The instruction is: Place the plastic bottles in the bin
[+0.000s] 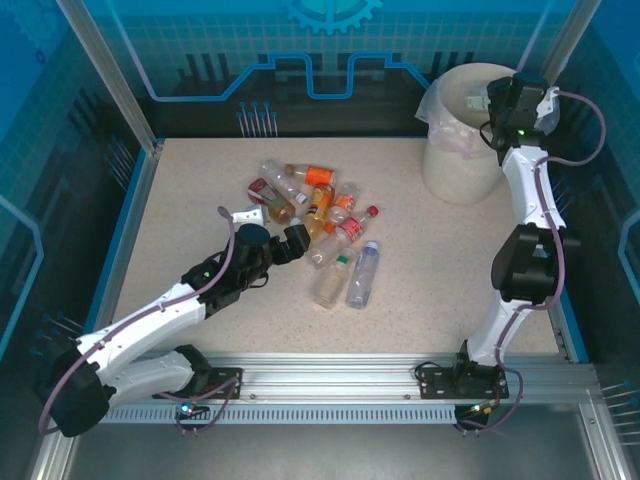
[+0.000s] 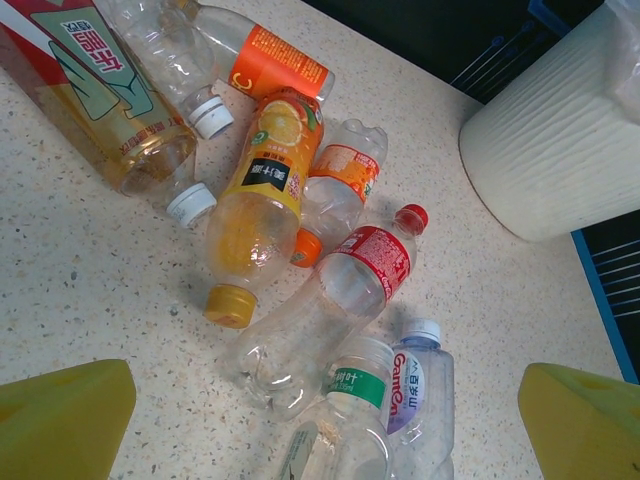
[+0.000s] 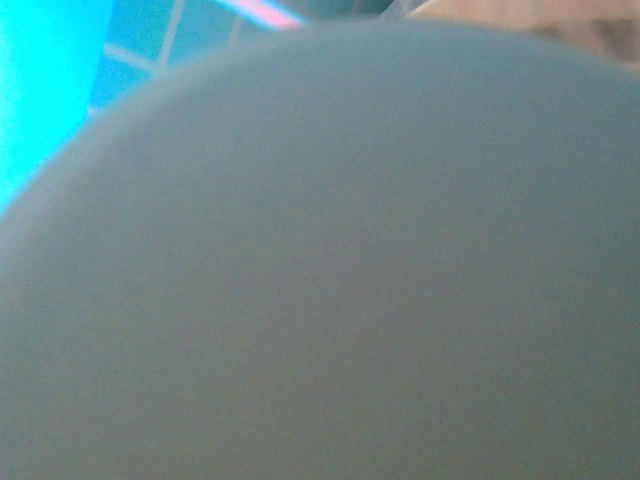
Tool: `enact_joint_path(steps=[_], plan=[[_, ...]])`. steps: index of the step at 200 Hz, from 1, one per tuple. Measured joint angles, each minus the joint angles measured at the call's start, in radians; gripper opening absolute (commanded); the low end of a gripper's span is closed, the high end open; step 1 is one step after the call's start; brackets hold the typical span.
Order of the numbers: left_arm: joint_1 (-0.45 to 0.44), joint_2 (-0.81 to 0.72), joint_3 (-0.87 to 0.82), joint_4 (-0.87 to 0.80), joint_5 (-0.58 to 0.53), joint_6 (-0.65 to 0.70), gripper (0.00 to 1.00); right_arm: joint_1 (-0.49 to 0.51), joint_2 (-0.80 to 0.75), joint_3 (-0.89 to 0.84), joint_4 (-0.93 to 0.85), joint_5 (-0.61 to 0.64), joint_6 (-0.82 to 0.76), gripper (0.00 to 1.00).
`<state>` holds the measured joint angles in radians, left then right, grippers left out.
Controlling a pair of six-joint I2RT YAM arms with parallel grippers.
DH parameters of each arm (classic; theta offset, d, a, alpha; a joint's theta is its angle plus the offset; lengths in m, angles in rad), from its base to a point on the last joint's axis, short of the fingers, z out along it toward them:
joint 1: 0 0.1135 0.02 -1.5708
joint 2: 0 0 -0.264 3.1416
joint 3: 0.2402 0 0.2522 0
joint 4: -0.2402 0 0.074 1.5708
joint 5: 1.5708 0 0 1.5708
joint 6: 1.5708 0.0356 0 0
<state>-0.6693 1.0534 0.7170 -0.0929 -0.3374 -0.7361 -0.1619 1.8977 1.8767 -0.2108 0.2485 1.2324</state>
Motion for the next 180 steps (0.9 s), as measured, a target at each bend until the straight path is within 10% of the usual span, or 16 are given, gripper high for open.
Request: enact_joint_path(steps=[76,180], plan=[[0.006,0.026,0.000,-0.002,0.002,-0.025,0.99,0.019,0.048,0.096,-0.088,0.138,0.246,0.90],[0.008,0.031,0.000,-0.007,0.002,-0.029,0.99,0.019,0.032,0.096,-0.124,0.162,0.190,0.97]])
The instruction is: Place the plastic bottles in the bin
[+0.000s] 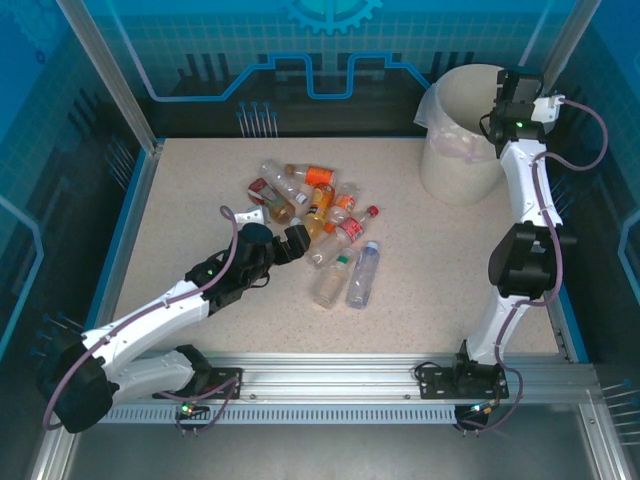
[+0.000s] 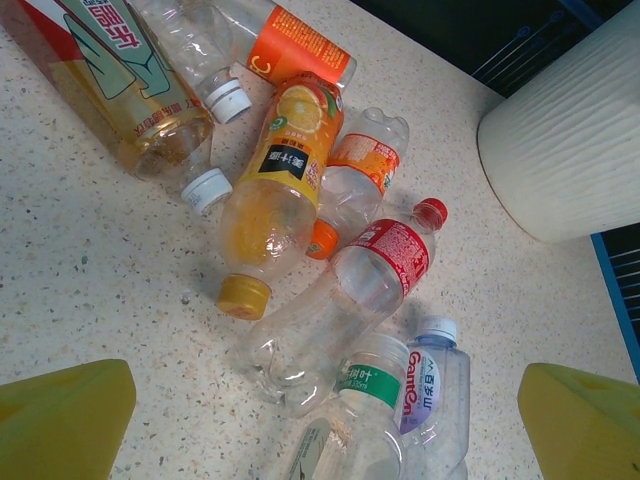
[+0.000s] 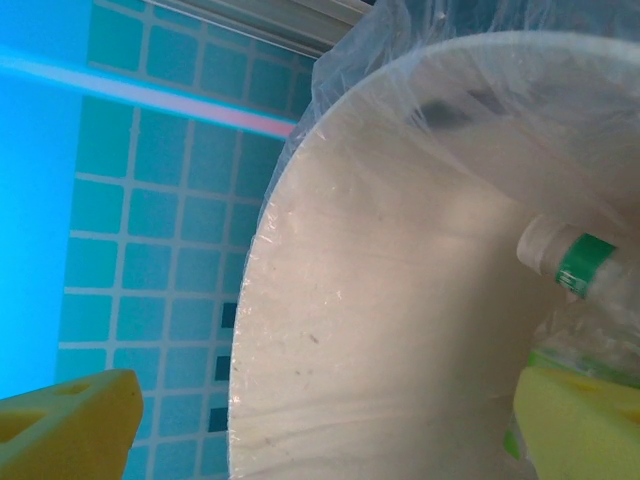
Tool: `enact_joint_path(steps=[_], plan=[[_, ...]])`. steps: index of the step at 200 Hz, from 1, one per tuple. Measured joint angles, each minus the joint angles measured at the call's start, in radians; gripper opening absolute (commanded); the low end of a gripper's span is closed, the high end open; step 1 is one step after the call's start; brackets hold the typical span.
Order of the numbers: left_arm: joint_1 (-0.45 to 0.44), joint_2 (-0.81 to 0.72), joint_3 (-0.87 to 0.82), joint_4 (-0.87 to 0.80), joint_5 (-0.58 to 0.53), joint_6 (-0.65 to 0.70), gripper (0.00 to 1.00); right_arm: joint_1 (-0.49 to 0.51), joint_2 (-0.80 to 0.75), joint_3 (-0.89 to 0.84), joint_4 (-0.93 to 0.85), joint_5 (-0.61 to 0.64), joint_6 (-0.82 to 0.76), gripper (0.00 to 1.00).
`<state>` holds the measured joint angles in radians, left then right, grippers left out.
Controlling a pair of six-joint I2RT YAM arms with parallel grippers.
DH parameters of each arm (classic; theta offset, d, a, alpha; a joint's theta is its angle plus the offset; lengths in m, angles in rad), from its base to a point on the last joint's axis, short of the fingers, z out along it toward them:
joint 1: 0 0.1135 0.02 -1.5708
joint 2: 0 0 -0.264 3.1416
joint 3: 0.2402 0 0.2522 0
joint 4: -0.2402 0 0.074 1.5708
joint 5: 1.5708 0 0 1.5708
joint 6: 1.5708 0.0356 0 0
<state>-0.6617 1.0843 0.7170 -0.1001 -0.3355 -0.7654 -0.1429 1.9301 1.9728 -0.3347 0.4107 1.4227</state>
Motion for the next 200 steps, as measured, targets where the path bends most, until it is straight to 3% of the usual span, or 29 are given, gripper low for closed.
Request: enact_joint_path(steps=[84,126,200], plan=[[0.006,0.016,0.000,-0.001,0.000,-0.024,0.99,0.001,-0.062,-0.014,-0.014,-0.134,-0.156,0.98],[0.007,0.023,0.000,-0.002,0.000,-0.043,0.99,0.028,-0.105,-0.018,-0.029,-0.224,-0.342,0.99],[0.013,0.043,0.000,-0.014,-0.023,-0.099,0.99,0.207,-0.485,-0.303,-0.055,-0.352,-0.793,0.99]])
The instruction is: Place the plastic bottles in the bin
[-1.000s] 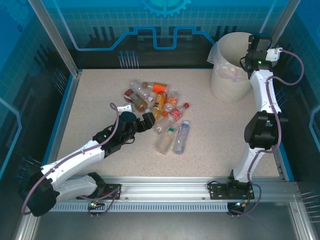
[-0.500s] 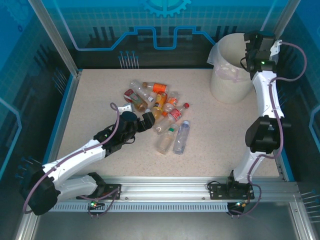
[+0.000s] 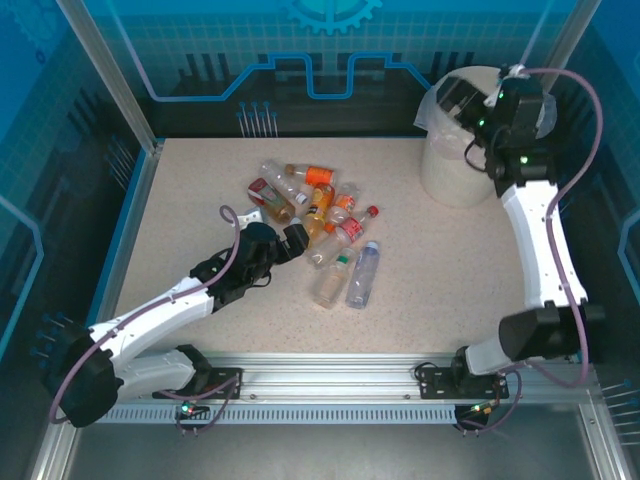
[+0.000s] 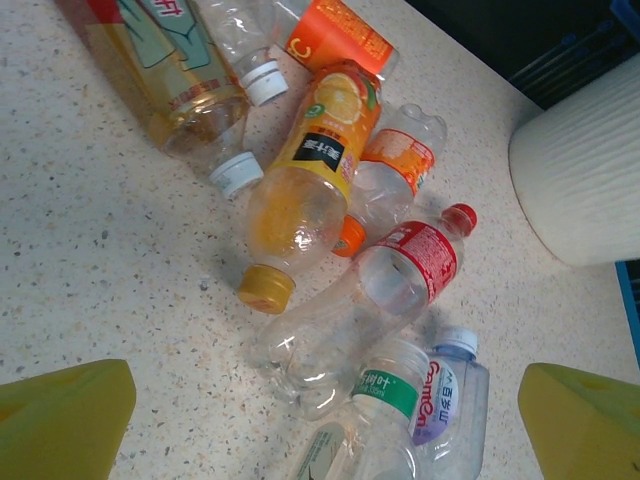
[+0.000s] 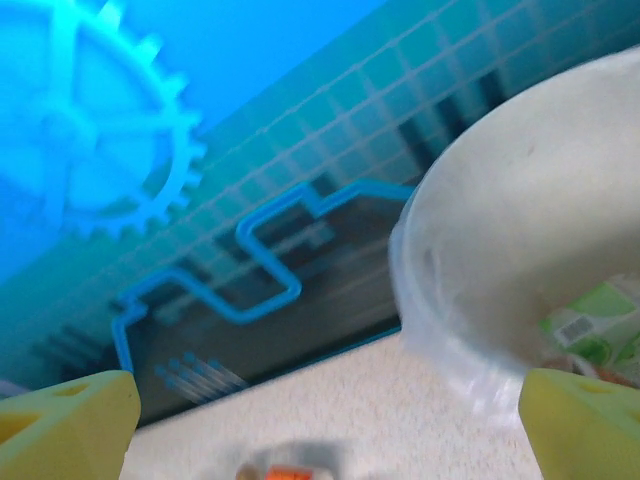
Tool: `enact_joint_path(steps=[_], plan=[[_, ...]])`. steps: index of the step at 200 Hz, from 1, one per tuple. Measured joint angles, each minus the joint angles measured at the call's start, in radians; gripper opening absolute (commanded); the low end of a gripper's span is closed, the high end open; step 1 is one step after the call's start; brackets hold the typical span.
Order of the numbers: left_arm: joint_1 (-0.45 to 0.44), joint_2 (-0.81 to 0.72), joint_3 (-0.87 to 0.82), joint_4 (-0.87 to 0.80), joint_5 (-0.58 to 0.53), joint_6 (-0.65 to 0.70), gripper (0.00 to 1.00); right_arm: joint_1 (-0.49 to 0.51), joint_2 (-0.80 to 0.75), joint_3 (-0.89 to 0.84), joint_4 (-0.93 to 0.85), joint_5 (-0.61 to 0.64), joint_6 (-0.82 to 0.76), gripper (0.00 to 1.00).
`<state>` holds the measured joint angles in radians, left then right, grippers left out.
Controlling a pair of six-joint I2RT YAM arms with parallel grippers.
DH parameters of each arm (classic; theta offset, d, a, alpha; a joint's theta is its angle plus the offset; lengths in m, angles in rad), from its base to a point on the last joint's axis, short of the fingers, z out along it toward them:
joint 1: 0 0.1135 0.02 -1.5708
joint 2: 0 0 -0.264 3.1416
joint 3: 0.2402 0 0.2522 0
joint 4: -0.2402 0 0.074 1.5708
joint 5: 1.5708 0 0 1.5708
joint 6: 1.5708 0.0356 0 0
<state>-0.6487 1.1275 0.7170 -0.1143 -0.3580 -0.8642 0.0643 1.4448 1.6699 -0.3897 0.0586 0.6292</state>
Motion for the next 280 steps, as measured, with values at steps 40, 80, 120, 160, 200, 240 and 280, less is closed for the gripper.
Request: enact_joint_path(steps=[40,80,120,160,200,240,280], plan=[[0.003,0.005,0.000,-0.026,-0.056,-0.080,0.99,0.220,-0.136,-0.317,-0.019,0.056,-0.034,1.00],[0.005,0.005,-0.004,-0.032,-0.056,-0.079,0.99,0.381,-0.138,-0.544,-0.097,0.146,0.036,1.00],[0.005,0.007,-0.022,-0.031,-0.053,-0.080,0.99,0.477,-0.132,-0.689,-0.130,0.211,0.138,0.98],[0.005,0.033,-0.022,-0.037,-0.052,-0.077,0.99,0.544,-0.051,-0.722,-0.105,0.226,0.221,0.93],[0.005,0.041,-0.021,-0.045,-0.047,-0.085,0.99,0.613,0.019,-0.776,-0.069,0.251,0.317,0.85],[0.005,0.042,-0.022,-0.045,-0.046,-0.106,0.99,0.623,0.021,-0.844,-0.024,0.263,0.377,0.80],[0.005,0.058,-0.022,-0.045,-0.045,-0.106,0.99,0.623,0.083,-0.846,0.003,0.232,0.333,0.73]])
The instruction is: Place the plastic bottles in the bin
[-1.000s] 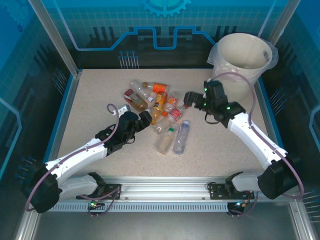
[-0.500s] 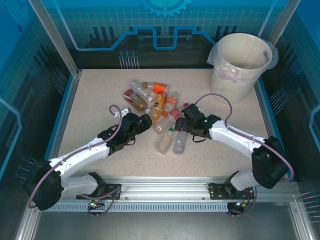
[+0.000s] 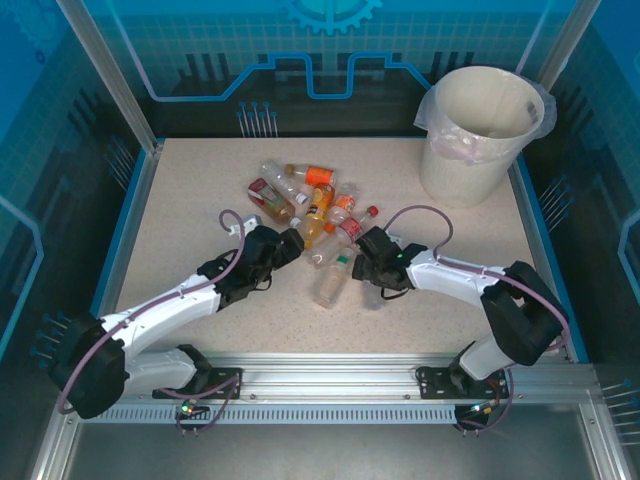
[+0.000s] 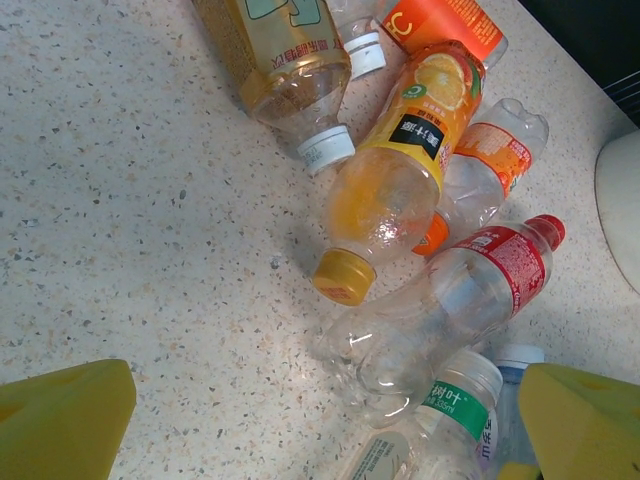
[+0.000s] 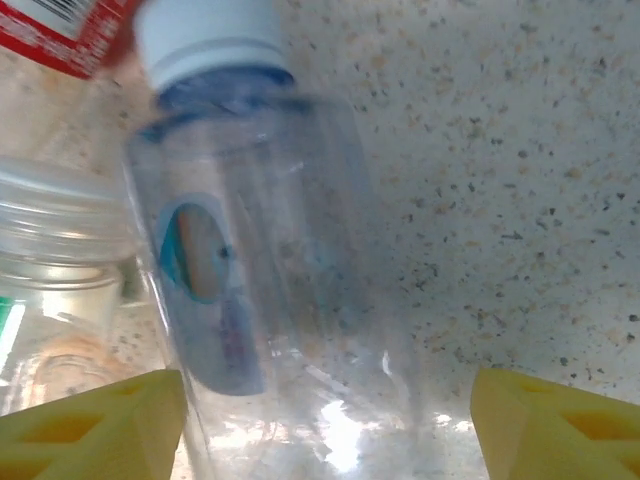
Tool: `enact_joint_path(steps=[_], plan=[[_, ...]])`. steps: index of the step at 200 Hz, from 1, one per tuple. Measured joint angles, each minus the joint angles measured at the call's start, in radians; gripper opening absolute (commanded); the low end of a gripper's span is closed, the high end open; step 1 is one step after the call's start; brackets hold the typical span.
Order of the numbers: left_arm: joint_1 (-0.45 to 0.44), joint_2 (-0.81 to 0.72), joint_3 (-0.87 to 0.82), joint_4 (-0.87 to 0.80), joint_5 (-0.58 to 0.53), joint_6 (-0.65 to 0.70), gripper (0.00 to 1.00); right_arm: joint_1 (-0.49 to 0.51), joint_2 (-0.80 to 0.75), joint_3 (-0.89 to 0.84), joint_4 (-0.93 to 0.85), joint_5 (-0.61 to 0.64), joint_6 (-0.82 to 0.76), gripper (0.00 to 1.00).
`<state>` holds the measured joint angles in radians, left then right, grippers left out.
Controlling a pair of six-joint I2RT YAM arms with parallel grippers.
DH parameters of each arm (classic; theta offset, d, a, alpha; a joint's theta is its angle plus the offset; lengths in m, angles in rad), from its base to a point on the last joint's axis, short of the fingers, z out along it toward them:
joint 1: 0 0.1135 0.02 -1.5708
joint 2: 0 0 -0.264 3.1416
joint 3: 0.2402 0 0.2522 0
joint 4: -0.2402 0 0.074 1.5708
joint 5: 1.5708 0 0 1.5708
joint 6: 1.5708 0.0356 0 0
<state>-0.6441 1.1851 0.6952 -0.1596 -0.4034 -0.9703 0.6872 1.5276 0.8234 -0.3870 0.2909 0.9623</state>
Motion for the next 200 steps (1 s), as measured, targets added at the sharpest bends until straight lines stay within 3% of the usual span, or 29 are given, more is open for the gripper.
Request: enact_joint_path(steps=[53,109,200], plan=[[0.000,0.004,0.000,0.004,0.000,-0.001,0.99,-0.003,0.036,-0.035,0.029,-0.005,-0.073,0.65],[0.000,0.004,0.000,0.039,0.032,0.011,0.99,-0.032,0.030,-0.052,0.075,0.011,-0.179,0.48],[0.000,0.055,0.013,0.080,0.180,0.027,0.99,-0.122,-0.233,-0.077,0.164,0.023,-0.336,0.43]])
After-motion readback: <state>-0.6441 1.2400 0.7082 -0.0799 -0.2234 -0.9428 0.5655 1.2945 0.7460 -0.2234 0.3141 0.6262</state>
